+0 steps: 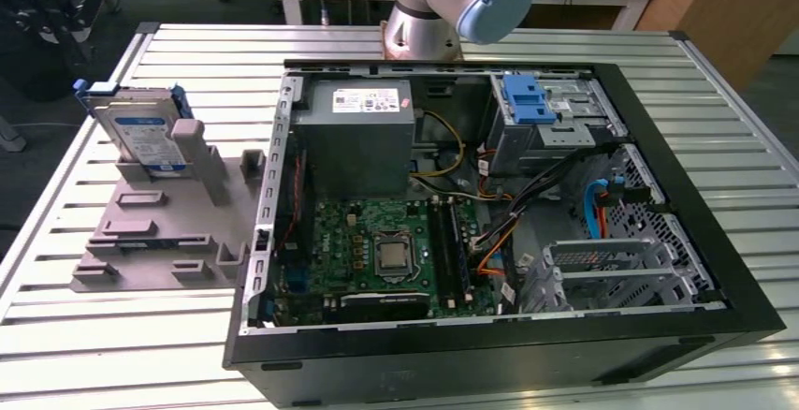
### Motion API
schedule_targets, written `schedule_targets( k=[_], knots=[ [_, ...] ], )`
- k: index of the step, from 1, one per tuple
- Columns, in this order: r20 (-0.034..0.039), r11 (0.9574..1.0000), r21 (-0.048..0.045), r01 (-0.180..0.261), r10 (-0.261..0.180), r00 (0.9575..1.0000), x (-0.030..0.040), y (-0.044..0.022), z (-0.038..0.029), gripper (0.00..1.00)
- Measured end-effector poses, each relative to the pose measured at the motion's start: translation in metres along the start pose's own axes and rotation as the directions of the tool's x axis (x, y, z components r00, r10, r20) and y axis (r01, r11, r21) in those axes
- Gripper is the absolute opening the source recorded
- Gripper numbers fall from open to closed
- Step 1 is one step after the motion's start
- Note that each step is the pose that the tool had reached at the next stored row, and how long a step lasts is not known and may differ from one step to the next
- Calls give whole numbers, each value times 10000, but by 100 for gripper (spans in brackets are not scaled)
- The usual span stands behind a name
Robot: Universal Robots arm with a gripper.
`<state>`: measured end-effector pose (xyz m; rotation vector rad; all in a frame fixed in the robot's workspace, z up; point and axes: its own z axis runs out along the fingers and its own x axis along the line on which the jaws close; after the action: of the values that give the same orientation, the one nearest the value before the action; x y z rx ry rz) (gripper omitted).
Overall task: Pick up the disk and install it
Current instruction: 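Pick up the disk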
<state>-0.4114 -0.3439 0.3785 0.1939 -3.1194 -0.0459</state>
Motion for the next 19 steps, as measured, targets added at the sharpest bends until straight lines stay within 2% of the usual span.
schedule_targets(
  k=[19],
  knots=[
    [-24, 9971, 10, 761, -761, 9971, 0, 1, 7, 11]
  ],
)
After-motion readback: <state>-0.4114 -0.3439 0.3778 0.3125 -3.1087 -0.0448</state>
